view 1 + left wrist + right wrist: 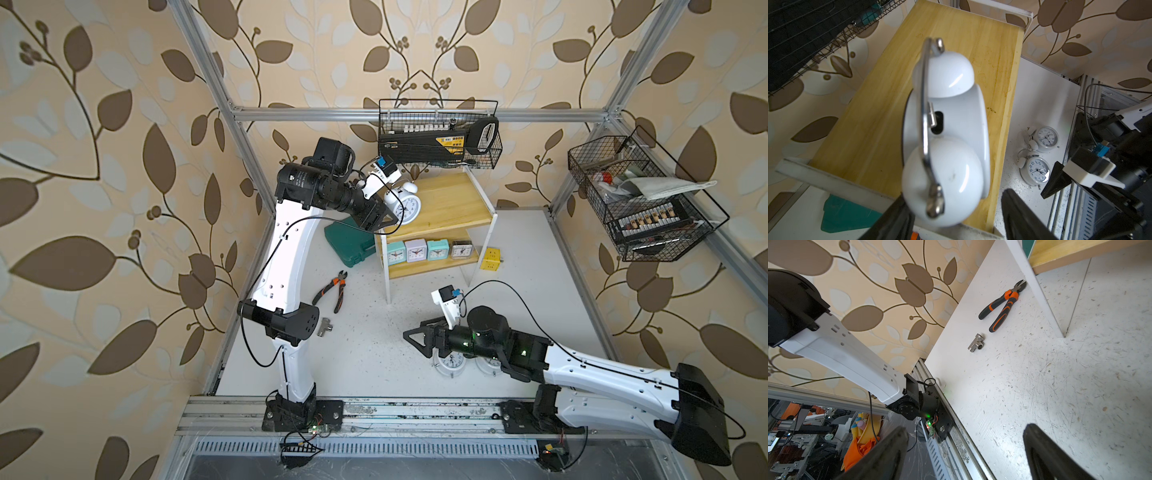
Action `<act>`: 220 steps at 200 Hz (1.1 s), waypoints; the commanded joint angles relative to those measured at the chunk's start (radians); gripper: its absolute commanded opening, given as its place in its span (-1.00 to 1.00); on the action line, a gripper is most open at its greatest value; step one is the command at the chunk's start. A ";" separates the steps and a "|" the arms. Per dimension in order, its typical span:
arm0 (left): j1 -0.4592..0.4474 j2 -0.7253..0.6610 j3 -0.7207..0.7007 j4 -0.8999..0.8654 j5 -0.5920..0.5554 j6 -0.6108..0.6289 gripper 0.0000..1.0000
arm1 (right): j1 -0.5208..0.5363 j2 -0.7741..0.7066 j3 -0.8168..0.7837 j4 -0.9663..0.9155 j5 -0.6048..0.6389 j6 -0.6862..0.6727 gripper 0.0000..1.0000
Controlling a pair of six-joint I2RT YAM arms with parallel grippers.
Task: Place the alarm clocks on the shelf by style
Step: Place the alarm on the shelf.
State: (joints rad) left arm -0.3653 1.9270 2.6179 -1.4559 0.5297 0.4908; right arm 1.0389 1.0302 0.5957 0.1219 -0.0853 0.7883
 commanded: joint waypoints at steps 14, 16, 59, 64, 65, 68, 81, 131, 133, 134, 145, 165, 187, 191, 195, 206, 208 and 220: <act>0.012 0.007 0.026 0.041 0.000 -0.025 0.43 | 0.009 0.004 -0.026 0.021 0.013 0.002 0.78; 0.012 0.008 0.026 0.043 0.000 -0.026 0.44 | 0.008 0.003 -0.026 0.022 0.012 0.002 0.78; 0.012 0.001 0.013 0.084 -0.039 -0.056 0.49 | 0.009 0.000 -0.032 0.024 0.012 0.003 0.78; 0.012 -0.002 0.007 0.092 -0.045 -0.062 0.49 | 0.010 0.000 -0.033 0.024 0.012 0.003 0.78; 0.012 -0.003 0.005 0.094 -0.046 -0.063 0.49 | 0.010 0.000 -0.034 0.024 0.012 0.004 0.78; 0.012 -0.005 0.000 0.099 -0.050 -0.064 0.50 | 0.010 -0.002 -0.035 0.025 0.013 0.003 0.77; 0.012 -0.018 -0.023 0.123 -0.064 -0.073 0.50 | 0.010 -0.005 -0.037 0.025 0.016 0.003 0.78; 0.012 -0.044 -0.071 0.164 -0.117 -0.086 0.51 | 0.012 -0.016 -0.044 0.025 0.028 0.005 0.77; 0.012 -0.045 -0.073 0.164 -0.118 -0.086 0.51 | 0.012 -0.016 -0.045 0.024 0.028 0.006 0.77; 0.012 -0.046 -0.074 0.164 -0.119 -0.086 0.51 | 0.011 -0.016 -0.045 0.024 0.028 0.006 0.77; 0.012 -0.052 -0.083 0.168 -0.123 -0.086 0.52 | 0.012 -0.017 -0.045 0.024 0.030 0.006 0.78; 0.012 -0.071 -0.111 0.181 -0.123 -0.088 0.52 | 0.011 -0.022 -0.040 0.009 0.038 0.001 0.77; 0.012 -0.099 -0.132 0.192 -0.110 -0.095 0.53 | 0.011 -0.032 -0.016 -0.064 0.058 -0.011 0.79; 0.012 -0.105 -0.134 0.192 -0.106 -0.097 0.53 | 0.010 -0.034 -0.006 -0.089 0.067 -0.016 0.79; 0.012 -0.111 -0.137 0.193 -0.101 -0.099 0.53 | 0.011 -0.035 0.005 -0.117 0.076 -0.021 0.80; 0.012 -0.130 -0.146 0.199 -0.090 -0.106 0.55 | 0.010 -0.036 0.040 -0.205 0.102 -0.041 0.81; 0.012 -0.134 -0.147 0.200 -0.089 -0.108 0.55 | 0.009 -0.037 0.046 -0.222 0.107 -0.044 0.82; 0.012 -0.160 -0.165 0.209 -0.081 -0.117 0.56 | 0.010 -0.035 0.084 -0.319 0.141 -0.057 0.84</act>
State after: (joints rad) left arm -0.3653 1.8679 2.4706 -1.2907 0.4210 0.4023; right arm 1.0454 1.0084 0.5961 0.0051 -0.0250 0.7765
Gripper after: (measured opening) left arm 0.775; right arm 0.913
